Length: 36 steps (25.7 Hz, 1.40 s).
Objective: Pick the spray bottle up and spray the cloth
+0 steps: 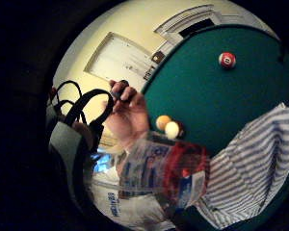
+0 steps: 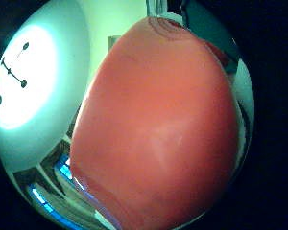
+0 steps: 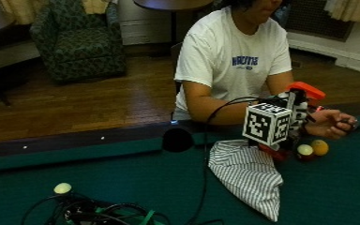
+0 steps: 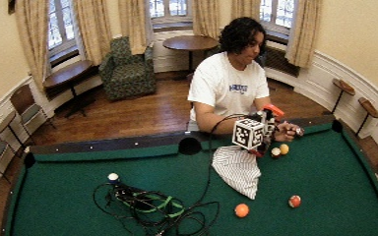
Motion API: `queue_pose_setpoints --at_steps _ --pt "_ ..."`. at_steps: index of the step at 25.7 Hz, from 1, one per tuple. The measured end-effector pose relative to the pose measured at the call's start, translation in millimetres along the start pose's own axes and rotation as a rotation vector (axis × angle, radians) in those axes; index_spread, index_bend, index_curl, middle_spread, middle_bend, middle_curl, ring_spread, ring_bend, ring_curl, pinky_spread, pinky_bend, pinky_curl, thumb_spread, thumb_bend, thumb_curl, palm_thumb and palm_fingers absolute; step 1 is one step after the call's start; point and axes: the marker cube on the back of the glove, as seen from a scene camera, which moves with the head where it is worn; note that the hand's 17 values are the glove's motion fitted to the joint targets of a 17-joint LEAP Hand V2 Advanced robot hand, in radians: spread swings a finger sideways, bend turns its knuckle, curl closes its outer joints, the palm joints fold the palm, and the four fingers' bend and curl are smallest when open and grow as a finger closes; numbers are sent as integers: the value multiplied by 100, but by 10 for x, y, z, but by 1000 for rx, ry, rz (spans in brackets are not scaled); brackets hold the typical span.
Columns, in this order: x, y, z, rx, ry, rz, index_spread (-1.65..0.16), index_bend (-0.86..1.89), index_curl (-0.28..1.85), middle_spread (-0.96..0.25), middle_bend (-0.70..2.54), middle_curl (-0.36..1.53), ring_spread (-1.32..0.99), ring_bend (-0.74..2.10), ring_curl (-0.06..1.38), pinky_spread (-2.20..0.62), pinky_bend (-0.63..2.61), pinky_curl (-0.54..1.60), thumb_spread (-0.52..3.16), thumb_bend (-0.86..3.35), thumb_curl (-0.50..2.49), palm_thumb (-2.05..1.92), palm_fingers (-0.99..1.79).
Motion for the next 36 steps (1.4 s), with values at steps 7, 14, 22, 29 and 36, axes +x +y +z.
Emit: queue_pose_setpoints --at_steps 7,14,22,29,36 --pt "260 -314 66 20 47 31 -24 38 64 -20 61 59 -22 70 50 -28 48 43 33 -3 88 94 136" --pt "532 -622 233 64 35 62 -24 38 64 -20 61 59 -21 71 50 -28 47 43 32 -3 88 95 136" --pt "699 -927 406 89 10 31 -23 38 64 -19 62 59 -21 70 50 -28 48 43 32 -3 88 94 136" --pt "754 -1075 467 100 12 -10 -23 39 64 -19 62 59 -21 70 50 -28 48 43 31 -3 88 94 136" --pt "809 -1216 486 114 0 -11 -23 39 64 -19 62 59 -21 70 50 -29 48 43 30 -3 88 94 136"
